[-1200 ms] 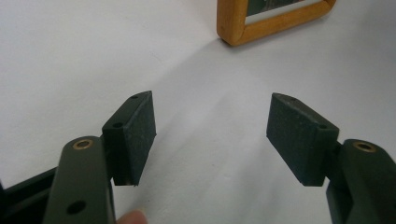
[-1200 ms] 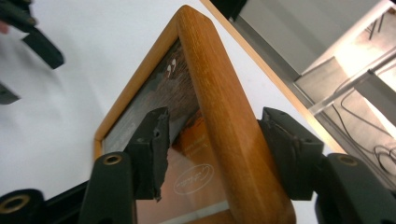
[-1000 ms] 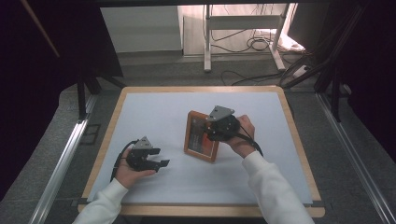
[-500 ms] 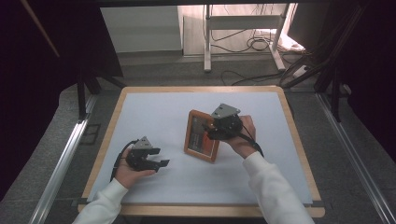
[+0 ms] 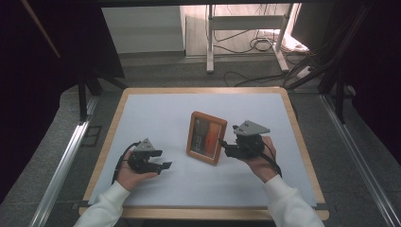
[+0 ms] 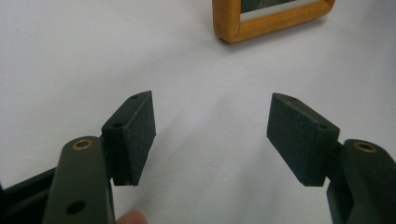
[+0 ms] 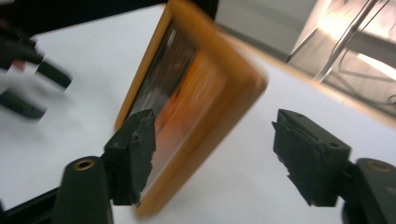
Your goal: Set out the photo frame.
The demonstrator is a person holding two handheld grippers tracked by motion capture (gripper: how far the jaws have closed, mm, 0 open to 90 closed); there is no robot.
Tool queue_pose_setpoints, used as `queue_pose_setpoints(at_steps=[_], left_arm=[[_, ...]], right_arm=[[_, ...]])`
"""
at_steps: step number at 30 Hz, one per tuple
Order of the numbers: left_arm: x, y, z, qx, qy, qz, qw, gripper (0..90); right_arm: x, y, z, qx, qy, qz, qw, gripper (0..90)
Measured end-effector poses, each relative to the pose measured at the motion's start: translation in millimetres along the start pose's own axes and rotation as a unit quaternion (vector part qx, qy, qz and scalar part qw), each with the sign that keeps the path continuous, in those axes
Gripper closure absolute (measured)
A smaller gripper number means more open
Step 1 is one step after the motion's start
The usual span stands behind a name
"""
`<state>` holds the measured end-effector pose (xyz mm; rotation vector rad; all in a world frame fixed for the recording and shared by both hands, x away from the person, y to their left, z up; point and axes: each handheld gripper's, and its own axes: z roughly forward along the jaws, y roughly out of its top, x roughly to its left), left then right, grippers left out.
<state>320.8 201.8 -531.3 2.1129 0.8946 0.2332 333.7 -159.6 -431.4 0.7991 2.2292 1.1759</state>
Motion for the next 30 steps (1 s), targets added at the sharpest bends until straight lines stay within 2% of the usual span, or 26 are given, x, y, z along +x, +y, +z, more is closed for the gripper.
queue_pose_setpoints(at_steps=[4,6,10,15,19,30], left_arm=[[-0.1,0.0,1.0,0.005,0.0,0.002,1.0,32.3],[-0.5,0.1,1.2,0.005,0.0,0.003,1.0,32.2],[-0.4,0.1,0.7,0.004,0.0,0.002,1.0,32.2],[-0.7,0.0,1.0,0.005,0.0,0.004,1.0,32.2],[-0.7,-0.1,0.7,0.004,0.0,0.003,1.0,32.2],[-1.8,-0.3,1.0,0.004,-0.001,0.002,1.0,32.2]], right_arm=[[3.4,-19.1,-1.8,0.022,0.025,0.022,0.9992,41.6],[5.9,-26.3,-0.7,0.034,0.031,0.027,0.9986,49.0],[13.3,-36.9,3.0,0.052,0.042,0.024,0.9974,70.8],[26.4,-45.7,13.1,0.073,0.07,0.006,0.9948,84.8],[34.3,-49.2,22.9,0.087,0.084,-0.008,0.9927,89.5],[53.0,-50.8,52.5,0.115,0.104,-0.032,0.9875,90.0]])
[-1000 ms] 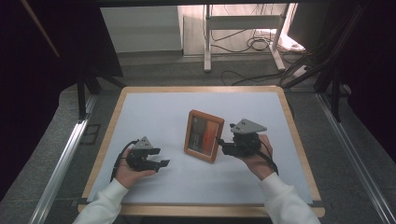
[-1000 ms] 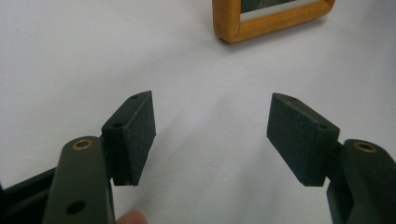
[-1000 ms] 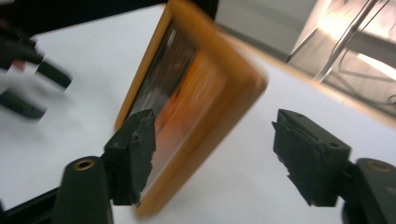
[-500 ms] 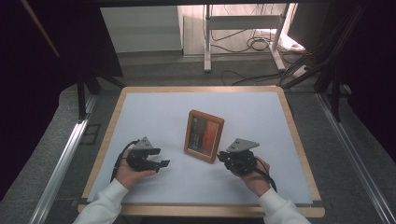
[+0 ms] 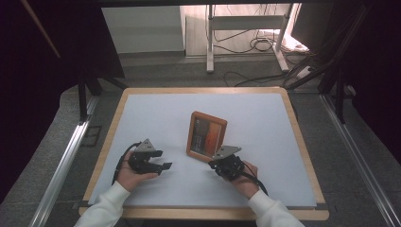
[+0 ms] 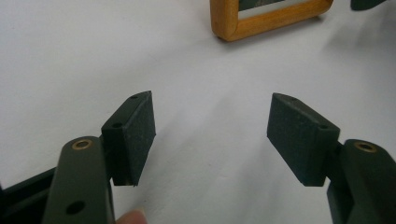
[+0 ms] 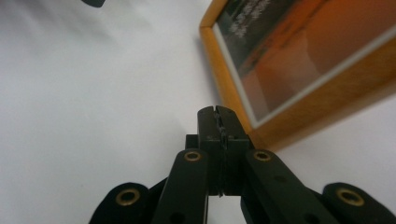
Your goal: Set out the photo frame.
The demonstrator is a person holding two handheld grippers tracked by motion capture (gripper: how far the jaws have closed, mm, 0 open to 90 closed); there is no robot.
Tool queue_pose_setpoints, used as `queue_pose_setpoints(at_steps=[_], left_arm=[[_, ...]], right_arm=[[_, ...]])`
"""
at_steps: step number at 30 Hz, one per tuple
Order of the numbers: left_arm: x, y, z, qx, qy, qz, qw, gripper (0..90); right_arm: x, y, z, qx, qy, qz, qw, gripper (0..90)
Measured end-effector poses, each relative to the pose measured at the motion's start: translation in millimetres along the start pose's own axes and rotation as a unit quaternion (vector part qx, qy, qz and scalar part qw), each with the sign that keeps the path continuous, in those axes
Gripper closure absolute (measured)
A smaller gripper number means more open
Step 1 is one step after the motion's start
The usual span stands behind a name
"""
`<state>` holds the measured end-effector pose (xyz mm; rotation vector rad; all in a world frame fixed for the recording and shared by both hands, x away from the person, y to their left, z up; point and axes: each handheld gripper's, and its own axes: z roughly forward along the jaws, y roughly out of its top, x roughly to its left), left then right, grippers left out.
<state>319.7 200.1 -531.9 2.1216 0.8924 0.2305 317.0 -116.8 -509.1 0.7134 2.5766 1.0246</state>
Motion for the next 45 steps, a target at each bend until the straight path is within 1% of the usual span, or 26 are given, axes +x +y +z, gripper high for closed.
queue_pose_setpoints(at_steps=[3,6,9,13,14,15,18,20,25,32,45], left_arm=[[-0.1,0.0,0.0,-0.001,0.0,0.0,1.0,32.2],[0.1,0.1,-0.4,-0.001,0.0,0.001,1.0,32.2],[0.4,0.1,-0.3,-0.001,-0.001,0.002,1.0,32.2],[0.0,0.1,-0.3,-0.001,-0.001,0.002,1.0,32.2],[0.0,0.1,-0.5,-0.002,-0.001,0.002,1.0,32.2],[0.1,0.1,-0.6,-0.002,-0.001,0.002,1.0,32.2],[0.3,0.0,-0.3,-0.002,-0.002,0.002,1.0,32.2],[0.2,0.0,-0.1,-0.001,-0.002,0.002,1.0,32.2],[0.5,-0.1,-0.5,-0.002,-0.002,0.002,1.0,32.2],[0.5,-0.1,0.1,0.0,-0.002,0.003,1.0,32.2],[0.8,-0.2,0.0,-0.001,-0.002,0.003,1.0,32.1]], right_arm=[[3.0,2.1,6.1,0.005,0.002,-0.005,1.0,90.0],[2.8,2.9,9.7,0.009,-0.001,-0.009,0.9999,90.0],[0.2,1.1,11.0,0.014,-0.006,-0.004,0.9999,90.0],[-7.3,-3.9,13.8,0.019,-0.015,0.003,0.9997,90.0],[-9.1,-4.8,14.1,0.019,-0.011,0.007,0.9997,90.0],[-10.8,-5.7,13.8,0.017,-0.006,0.012,0.9998,90.0],[-10.7,-6.1,13.4,0.018,-0.013,0.005,0.9997,90.0],[-11.2,-6.4,13.2,0.017,-0.011,0.008,0.9998,90.0],[-12.5,-6.8,12.8,0.018,-0.012,0.007,0.9997,90.0],[-18.6,-9.6,10.0,0.017,-0.02,0.015,0.9995,90.0],[-25.4,-11.3,7.2,0.014,-0.033,0.016,0.9992,90.0]])
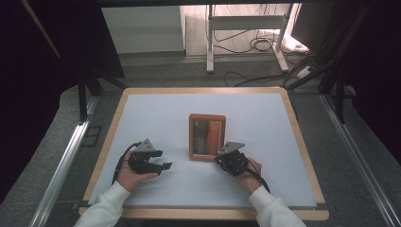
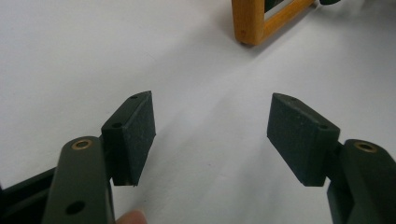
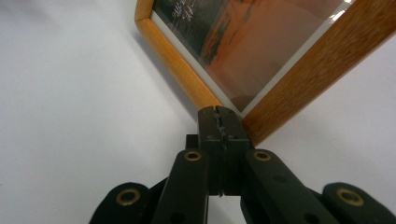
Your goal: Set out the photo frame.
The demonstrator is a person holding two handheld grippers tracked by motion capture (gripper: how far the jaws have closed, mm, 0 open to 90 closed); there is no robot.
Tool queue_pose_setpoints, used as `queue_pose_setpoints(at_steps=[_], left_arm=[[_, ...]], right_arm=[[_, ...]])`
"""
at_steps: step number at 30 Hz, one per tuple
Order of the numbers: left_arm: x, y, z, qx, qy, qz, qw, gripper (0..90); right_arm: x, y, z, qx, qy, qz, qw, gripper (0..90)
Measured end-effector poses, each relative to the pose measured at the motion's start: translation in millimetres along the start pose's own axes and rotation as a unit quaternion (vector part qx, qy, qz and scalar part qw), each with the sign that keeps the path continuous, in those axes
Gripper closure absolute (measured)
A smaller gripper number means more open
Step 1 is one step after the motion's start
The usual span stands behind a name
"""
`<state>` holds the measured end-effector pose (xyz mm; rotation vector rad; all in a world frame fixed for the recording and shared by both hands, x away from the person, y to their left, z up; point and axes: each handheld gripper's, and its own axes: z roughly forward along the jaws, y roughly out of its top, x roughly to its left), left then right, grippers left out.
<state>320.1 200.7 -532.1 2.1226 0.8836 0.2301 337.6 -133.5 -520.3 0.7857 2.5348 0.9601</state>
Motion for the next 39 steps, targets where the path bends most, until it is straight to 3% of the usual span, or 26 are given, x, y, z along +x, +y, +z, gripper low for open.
queue_pose_setpoints(at_steps=[13,20,26,29,32,36,39], left_arm=[[-0.2,0.1,0.0,-0.001,0.001,0.001,1.0,32.0],[-0.9,0.4,-1.3,-0.003,0.001,0.002,1.0,32.0],[-1.6,-2.3,-6.1,-0.009,0.006,-0.002,0.9999,32.0],[-3.4,-3.9,-9.1,-0.012,0.009,-0.004,0.9999,32.1],[-4.9,-5.3,-10.7,-0.013,0.011,-0.005,0.9999,32.1],[-7.1,-5.8,-13.4,-0.017,0.015,-0.009,0.9997,31.8],[-9.7,-6.2,-15.2,-0.021,0.018,-0.012,0.9995,31.4]], right_arm=[[-0.9,0.4,-2.3,-0.009,0.002,-0.002,1.0,90.0],[-2.3,0.1,-18.8,-0.034,0.002,0.005,0.9994,90.0],[-9.8,-16.1,-39.5,-0.045,-0.003,0.014,0.9989,89.7],[-18.0,-28.5,-51.5,-0.053,-0.002,0.033,0.998,87.6],[-26.4,-44.7,-64.2,-0.071,-0.004,0.058,0.9958,70.8],[-31.5,-64.4,-77.4,-0.075,-0.018,0.083,0.9936,45.1],[-34.4,-78.5,-86.6,-0.075,-0.029,0.1,0.9918,34.0]])
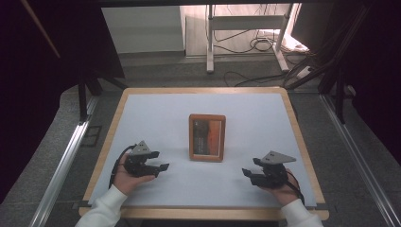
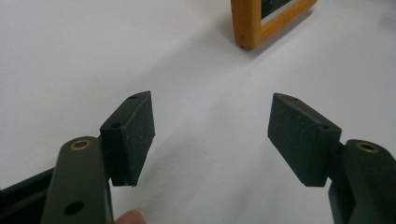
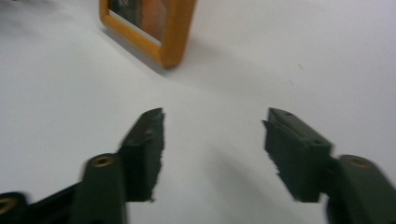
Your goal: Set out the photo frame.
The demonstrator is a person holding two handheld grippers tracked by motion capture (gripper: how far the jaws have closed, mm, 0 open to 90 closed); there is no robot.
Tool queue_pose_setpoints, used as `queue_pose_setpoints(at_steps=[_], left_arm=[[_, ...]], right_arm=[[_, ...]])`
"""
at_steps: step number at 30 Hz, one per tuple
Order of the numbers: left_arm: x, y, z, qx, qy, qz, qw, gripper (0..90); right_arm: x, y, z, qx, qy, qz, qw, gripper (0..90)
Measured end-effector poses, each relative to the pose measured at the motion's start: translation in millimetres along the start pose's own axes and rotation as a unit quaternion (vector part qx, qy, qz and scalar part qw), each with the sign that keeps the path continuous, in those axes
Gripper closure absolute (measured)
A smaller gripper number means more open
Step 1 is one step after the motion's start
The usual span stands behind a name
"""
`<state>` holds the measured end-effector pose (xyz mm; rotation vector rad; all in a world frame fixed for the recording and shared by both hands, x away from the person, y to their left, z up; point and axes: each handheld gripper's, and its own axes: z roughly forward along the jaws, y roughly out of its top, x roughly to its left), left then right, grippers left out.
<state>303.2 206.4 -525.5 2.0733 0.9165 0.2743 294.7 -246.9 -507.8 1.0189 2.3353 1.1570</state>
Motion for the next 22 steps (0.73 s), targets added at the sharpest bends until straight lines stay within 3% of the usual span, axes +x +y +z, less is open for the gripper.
queue_pose_setpoints(at_steps=[6,10,14,22], left_arm=[[-4.3,-4.2,-1.6,0.002,0.0,-0.002,1.0,31.2],[-4.9,-4.9,-1.4,0.001,0.0,-0.003,1.0,31.2],[-4.9,-5.2,0.0,0.004,-0.001,-0.001,1.0,31.2],[-3.9,-5.0,1.4,0.004,-0.004,-0.001,1.0,31.3]], right_arm=[[-19.7,-17.2,-18.8,-0.025,-0.032,0.028,0.9988,26.6],[-25.2,-18.9,-20.4,-0.032,-0.042,0.038,0.9979,25.2],[-26.7,-16.8,-20.6,-0.046,-0.05,0.041,0.9968,23.9],[-26.2,-16.6,-19.6,-0.048,-0.055,0.04,0.9965,21.6]])
